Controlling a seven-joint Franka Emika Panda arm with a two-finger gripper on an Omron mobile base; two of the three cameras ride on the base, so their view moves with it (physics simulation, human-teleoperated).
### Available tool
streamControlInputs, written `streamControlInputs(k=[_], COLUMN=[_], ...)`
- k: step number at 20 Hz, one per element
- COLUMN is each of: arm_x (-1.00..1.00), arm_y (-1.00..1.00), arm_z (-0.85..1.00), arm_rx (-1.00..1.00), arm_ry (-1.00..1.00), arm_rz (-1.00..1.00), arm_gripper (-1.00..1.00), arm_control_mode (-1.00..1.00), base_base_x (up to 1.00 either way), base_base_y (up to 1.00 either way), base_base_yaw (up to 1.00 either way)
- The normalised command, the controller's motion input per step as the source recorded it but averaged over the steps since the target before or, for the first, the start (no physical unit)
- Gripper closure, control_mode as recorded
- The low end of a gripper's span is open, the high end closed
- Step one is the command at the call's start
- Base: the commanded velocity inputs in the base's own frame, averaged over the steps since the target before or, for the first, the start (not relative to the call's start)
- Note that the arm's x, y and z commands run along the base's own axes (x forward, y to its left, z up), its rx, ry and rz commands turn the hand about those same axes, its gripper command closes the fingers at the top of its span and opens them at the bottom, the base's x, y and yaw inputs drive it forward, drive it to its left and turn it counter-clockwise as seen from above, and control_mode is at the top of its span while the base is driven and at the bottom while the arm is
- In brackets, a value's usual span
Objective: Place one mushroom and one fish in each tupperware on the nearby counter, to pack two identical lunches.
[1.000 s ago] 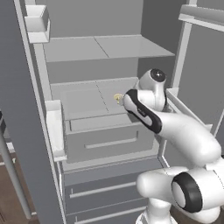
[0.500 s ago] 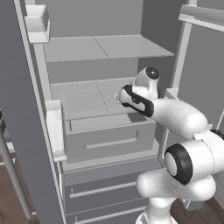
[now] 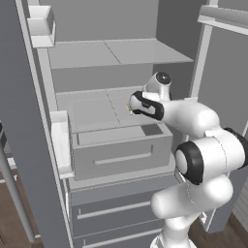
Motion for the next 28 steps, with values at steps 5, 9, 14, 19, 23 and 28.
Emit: streamControlInputs(k=[5,9,14,19,23,28], arm_x=[0.56,0.74,0.31,0.2,0.57,0.59], arm_y=[-0.02,0.0,0.0,0.0,0.0,0.0], arm_z=[-0.08,-0.03,-0.18,-0.29,-0.24,-0.12], arm_rx=[0.0,0.0,0.0,0.0,0.0,0.0], arm_ry=[0.0,0.03,0.0,0.0,0.03,0.02], arm_rz=[0.01,0.05,0.03,0.02,0.04,0.01], arm_gripper=[-1.0,-1.0,-1.0,-1.0,-1.0,-1.0], arm_control_mode=[-1.0,-1.0,-1.0,-1.0,-1.0,-1.0], base_base_x=[0.0,0.0,0.0,0.0,0.0,0.0], base_base_y=[0.0,0.0,0.0,0.0,0.0,0.0], base_base_yaw=[0.0,0.0,0.0,0.0,0.0,0.0])
